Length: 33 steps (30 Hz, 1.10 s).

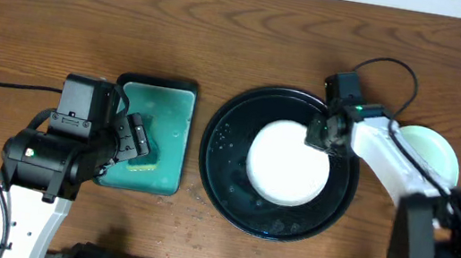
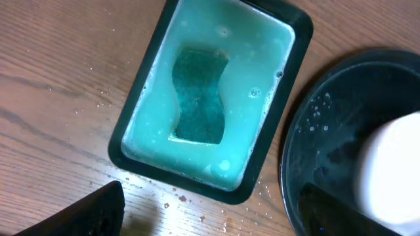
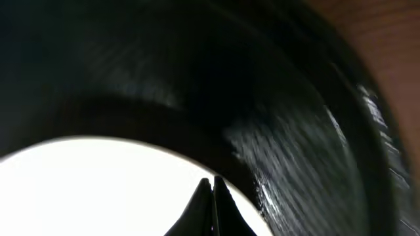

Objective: Clean dirty plates on tray and stack at the side
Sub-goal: 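Drag the white plate to the black tray center and grip its rim, right gripper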

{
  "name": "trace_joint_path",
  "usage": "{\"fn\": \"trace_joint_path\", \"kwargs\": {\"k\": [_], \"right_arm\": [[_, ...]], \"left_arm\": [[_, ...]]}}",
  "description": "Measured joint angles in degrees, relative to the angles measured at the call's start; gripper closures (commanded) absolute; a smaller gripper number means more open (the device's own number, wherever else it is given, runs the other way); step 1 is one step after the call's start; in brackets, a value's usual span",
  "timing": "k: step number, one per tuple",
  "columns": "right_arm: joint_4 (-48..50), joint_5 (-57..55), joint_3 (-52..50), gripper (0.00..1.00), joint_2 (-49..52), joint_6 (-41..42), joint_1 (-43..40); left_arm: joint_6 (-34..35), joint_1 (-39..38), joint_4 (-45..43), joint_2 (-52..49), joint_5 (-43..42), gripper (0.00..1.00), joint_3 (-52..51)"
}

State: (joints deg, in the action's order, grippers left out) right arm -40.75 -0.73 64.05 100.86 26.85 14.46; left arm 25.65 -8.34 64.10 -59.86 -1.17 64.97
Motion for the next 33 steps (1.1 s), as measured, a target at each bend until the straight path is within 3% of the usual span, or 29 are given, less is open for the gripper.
{"fn": "trace_joint_path", "kwargs": {"k": [4, 5, 6, 8, 9, 14, 18, 22, 25, 27, 30, 33], "right_arm": [[-6.3, 0.2, 0.0, 0.99, -8.1, -5.1, 0.1], [-7.9, 0.3, 0.1, 0.9, -9.2, -5.8, 0.1], [-9.4, 0.3, 0.1, 0.72, -10.2, -6.6, 0.2], [-9.9, 0.3, 0.1, 0.49, -10.4, -9.5, 0.2], [-9.5, -0.1, 0.1, 0.41, -10.2, -11.0, 0.2], [-2.1, -2.1, 0.0, 0.27, -8.9, -21.9, 0.2], [7.6, -2.0, 0.0, 0.32, -5.6, -31.5, 0.2], [9.0, 0.6, 0.0, 0.33, -0.9, -40.6, 0.2], [8.9, 1.8, 0.0, 0.41, 3.4, -45.2, 0.2], [8.5, 2.5, -0.1, 0.52, 5.8, -47.1, 0.2], [7.9, 4.6, 0.1, 0.99, 6.4, -48.8, 0.1], [6.9, 5.9, 0.5, 0.99, 6.1, -49.9, 0.0]], "left_arm": [[0.0, 0.0, 0.0, 0.0, 0.0, 0.15, 0.0], [0.0, 0.0, 0.0, 0.0, 0.0, 0.15, 0.0], [0.0, 0.0, 0.0, 0.0, 0.0, 0.15, 0.0], [0.0, 0.0, 0.0, 0.0, 0.0, 0.15, 0.0], [0.0, 0.0, 0.0, 0.0, 0.0, 0.15, 0.0], [0.0, 0.0, 0.0, 0.0, 0.0, 0.15, 0.0], [0.0, 0.0, 0.0, 0.0, 0.0, 0.15, 0.0], [0.0, 0.0, 0.0, 0.0, 0.0, 0.15, 0.0], [0.0, 0.0, 0.0, 0.0, 0.0, 0.15, 0.0], [0.0, 0.0, 0.0, 0.0, 0.0, 0.15, 0.0], [0.0, 0.0, 0.0, 0.0, 0.0, 0.15, 0.0], [0.0, 0.0, 0.0, 0.0, 0.0, 0.15, 0.0]]}}
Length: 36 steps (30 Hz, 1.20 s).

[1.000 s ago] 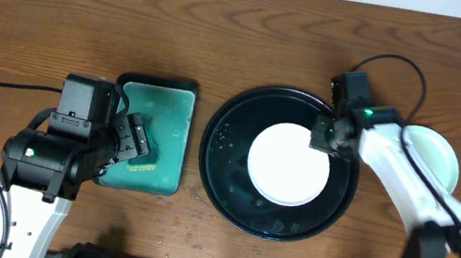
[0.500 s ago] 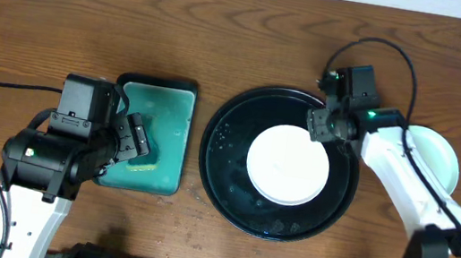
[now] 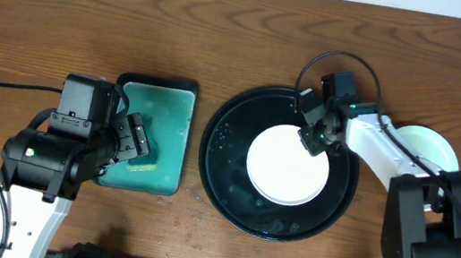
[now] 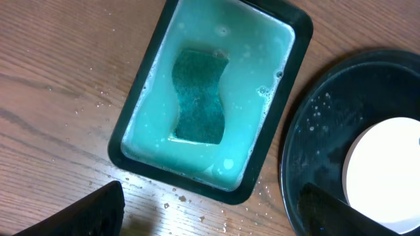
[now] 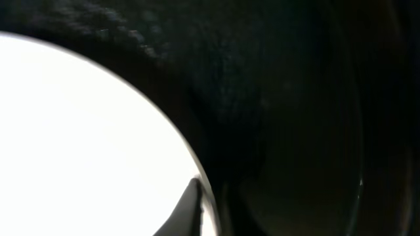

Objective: Clean dirty plates on tray and stack at the side
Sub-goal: 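Drag the white plate to the black tray center and grip its rim, right gripper, then grasp the sponge in the water tray with the left gripper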

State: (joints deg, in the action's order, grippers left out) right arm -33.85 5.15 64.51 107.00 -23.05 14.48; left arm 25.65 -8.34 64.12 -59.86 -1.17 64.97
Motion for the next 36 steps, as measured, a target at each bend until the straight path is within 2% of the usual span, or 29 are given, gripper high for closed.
{"fn": "trace_joint_path", "kwargs": {"k": [3, 7, 11, 15, 19, 20, 22, 23, 28, 31, 36], "right_arm": [[-1.7, 2.0, 0.0, 0.99, -0.2, 1.4, -0.2], [-4.6, 3.3, 0.2, 0.99, -0.3, 8.3, -0.2], [-9.8, 6.0, 0.0, 0.99, -0.6, 18.1, -0.2], [-19.0, 8.7, -0.6, 0.99, -0.6, 32.9, 0.6], [-18.1, 8.6, -1.8, 0.98, -1.1, 44.2, 1.7], [-17.3, 8.6, -2.3, 0.96, -1.4, 46.7, 1.9], [-16.0, 8.8, -3.3, 0.82, -2.1, 49.9, 2.0], [-15.3, 8.8, -3.7, 0.79, -2.2, 51.3, 2.1], [-13.2, 9.5, -3.9, 0.75, -2.5, 52.4, 2.3], [-12.1, 8.7, -3.9, 0.74, -4.0, 49.5, 2.3], [-12.1, 7.9, -3.8, 0.73, -12.8, 42.8, 2.2]], "left_arm": [[0.0, 0.0, 0.0, 0.0, 0.0, 0.15, 0.0], [0.0, 0.0, 0.0, 0.0, 0.0, 0.15, 0.0], [0.0, 0.0, 0.0, 0.0, 0.0, 0.15, 0.0], [0.0, 0.0, 0.0, 0.0, 0.0, 0.15, 0.0], [0.0, 0.0, 0.0, 0.0, 0.0, 0.15, 0.0], [0.0, 0.0, 0.0, 0.0, 0.0, 0.15, 0.0], [0.0, 0.0, 0.0, 0.0, 0.0, 0.15, 0.0], [0.0, 0.0, 0.0, 0.0, 0.0, 0.15, 0.0], [0.0, 0.0, -1.0, 0.0, 0.0, 0.15, 0.0], [0.0, 0.0, -2.6, -0.4, 0.0, 0.15, 0.0], [0.0, 0.0, -4.5, -3.5, 1.2, 0.18, -3.0]]}}
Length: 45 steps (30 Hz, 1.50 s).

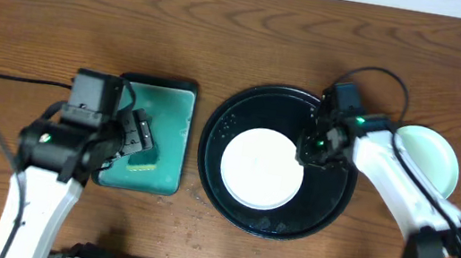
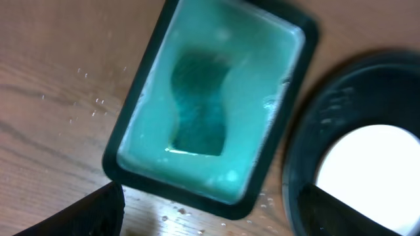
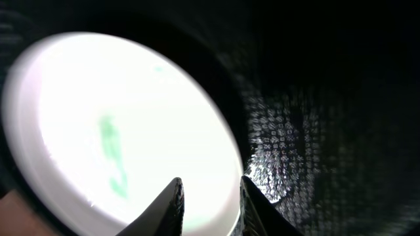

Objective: Clean dirty plates on tray and stack at the side
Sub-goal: 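Grasp the sponge in the water tray with the left gripper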

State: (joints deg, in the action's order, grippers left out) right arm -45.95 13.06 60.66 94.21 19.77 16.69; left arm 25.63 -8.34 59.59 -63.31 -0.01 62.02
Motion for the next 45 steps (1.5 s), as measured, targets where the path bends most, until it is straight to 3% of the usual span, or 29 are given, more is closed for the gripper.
{"fn": "trace_joint_path", "kwargs": {"k": [3, 10, 14, 17, 23, 30, 32, 36, 43, 45], "right_arm": [[-0.1, -0.2, 0.1, 0.71, -5.0, -3.4, 0.0], [-3.0, -0.2, 0.1, 0.71, -10.7, -7.0, 0.0], [-4.7, -0.3, 0.1, 0.74, -10.7, -7.5, 0.0], [-5.1, -0.2, 0.0, 0.73, -10.7, -7.6, 0.0], [-3.6, -1.9, -2.4, 0.65, -10.7, -5.1, 0.0], [2.4, -6.4, -8.9, 0.67, -10.7, 0.7, 0.0], [4.4, -5.6, -9.9, 0.66, -10.7, -0.1, 0.0], [6.4, -2.5, -10.2, 0.64, -10.7, -3.8, 0.0], [6.4, -0.9, -10.2, 0.64, -10.7, -6.3, 0.0], [6.4, -0.8, -10.2, 0.64, -10.7, -6.6, 0.0]], "left_arm": [[0.0, 0.0, -4.2, -4.4, 2.3, 0.2, -4.8], [-1.1, 0.0, -19.4, -20.8, 4.2, 0.38, -12.0], [-3.1, 0.0, -26.1, -29.2, 2.8, 0.53, -12.1], [-3.5, 0.0, -27.7, -33.2, 2.0, 0.92, -12.0], [-4.3, 0.0, -26.2, -34.2, 1.8, 0.93, -10.5], [-5.1, 0.0, -14.3, -30.3, 1.5, 0.92, -7.7], [-5.4, 0.0, -13.6, -27.1, 1.3, 0.85, -6.5], [-6.2, 0.0, -13.5, -21.7, 0.6, 0.83, -5.2], [-6.3, 0.0, -17.0, -23.5, 0.1, 0.76, -7.3], [-6.6, 0.0, -18.5, -25.0, 0.0, 0.66, -9.4]]}}
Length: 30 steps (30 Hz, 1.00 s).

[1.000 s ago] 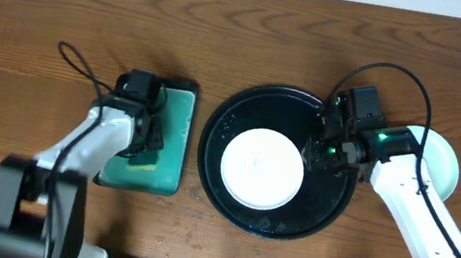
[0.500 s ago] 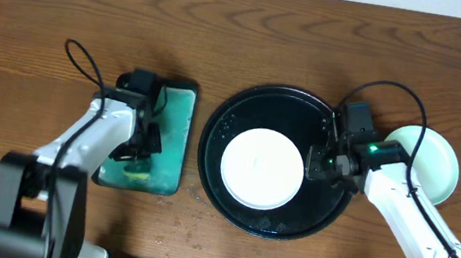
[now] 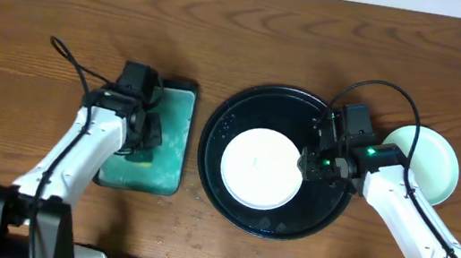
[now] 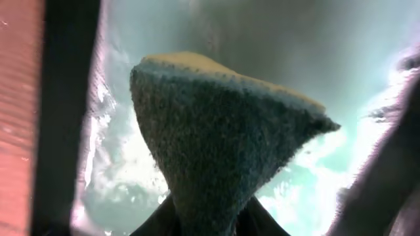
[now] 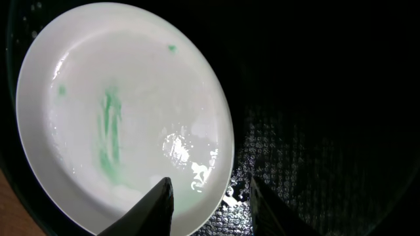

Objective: Clean dirty plates on tray and stack at the side
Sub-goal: 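Grasp the sponge in the water tray with the left gripper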

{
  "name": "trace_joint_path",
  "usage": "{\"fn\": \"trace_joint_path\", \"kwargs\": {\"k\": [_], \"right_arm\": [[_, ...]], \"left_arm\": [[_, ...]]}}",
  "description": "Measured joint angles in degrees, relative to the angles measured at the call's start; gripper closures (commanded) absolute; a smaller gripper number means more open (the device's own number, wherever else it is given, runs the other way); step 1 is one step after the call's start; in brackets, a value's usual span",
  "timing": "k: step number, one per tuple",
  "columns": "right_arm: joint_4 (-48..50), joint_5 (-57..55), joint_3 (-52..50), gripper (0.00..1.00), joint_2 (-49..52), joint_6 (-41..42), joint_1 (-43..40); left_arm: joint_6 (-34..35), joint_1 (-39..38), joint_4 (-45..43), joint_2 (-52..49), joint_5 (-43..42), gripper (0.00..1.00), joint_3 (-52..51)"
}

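A white plate lies flat in the round black tray. In the right wrist view the plate carries green smears. My right gripper hangs open just above the plate's right rim, its fingertips either side of that rim. At the green basin my left gripper is down in the soapy water. It is shut on a dark green sponge with a yellow back, which stands up between the fingers.
A pale green plate sits on the wooden table right of the tray, beside my right arm. Water droplets lie on the wood between basin and tray. The tray floor is wet.
My left gripper was open above the basin with the sponge lying flat in the water; now it is down in the basin and shut on the sponge. The plate has not moved.
First my right gripper was shut at the white plate's upper right rim, the plate lying right of the tray's middle, and stayed so. Then the plate lay further left and the gripper was open. My left gripper hovered open over the basin, and now grips the sponge.
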State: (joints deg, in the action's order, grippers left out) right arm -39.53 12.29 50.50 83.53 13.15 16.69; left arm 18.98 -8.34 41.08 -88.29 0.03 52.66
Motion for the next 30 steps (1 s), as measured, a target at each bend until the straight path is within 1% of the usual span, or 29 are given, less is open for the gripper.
{"fn": "trace_joint_path", "kwargs": {"k": [3, 12, 16, 17, 18, 21, 24, 27, 30], "right_arm": [[0.0, 0.1, 0.0, 0.64, 0.0, -0.2, 0.0], [0.0, 0.2, 0.0, 0.63, 0.0, -0.2, 0.0], [-0.1, 0.2, 0.0, 0.64, 0.0, -0.2, 0.0], [-0.2, 0.2, 0.0, 0.64, 0.0, -0.2, 0.0], [-0.3, 0.2, 0.0, 0.64, 0.0, -0.2, 0.0], [-0.5, 0.3, 0.0, 0.64, 0.0, -0.2, 0.0], [-0.4, 0.2, 0.0, 0.64, 0.0, -0.2, 0.0], [0.0, -1.6, 0.0, 0.63, 0.0, 0.5, 0.0], [1.5, -4.1, 0.0, 0.63, 0.4, 1.7, 0.0]], "left_arm": [[0.1, 0.0, -0.6, -2.5, -0.1, 0.59, -1.6], [0.2, 0.0, -2.1, -4.0, -0.2, 0.59, -1.7], [0.1, 0.0, -3.5, -4.0, -0.2, 0.8, -2.4], [0.3, 0.0, -4.3, -4.0, -0.2, 0.89, -3.0], [0.5, 0.0, -5.5, -3.9, -0.2, 0.92, -3.9], [0.7, 0.0, -8.3, -3.5, -0.1, 0.93, -5.9], [0.8, 0.0, -9.0, -3.1, -0.1, 0.93, -6.6], [0.9, 0.0, -8.5, -3.0, -0.1, 0.93, -6.5], [0.9, 0.0, -5.4, -3.0, -0.1, 0.93, -5.2]]}}
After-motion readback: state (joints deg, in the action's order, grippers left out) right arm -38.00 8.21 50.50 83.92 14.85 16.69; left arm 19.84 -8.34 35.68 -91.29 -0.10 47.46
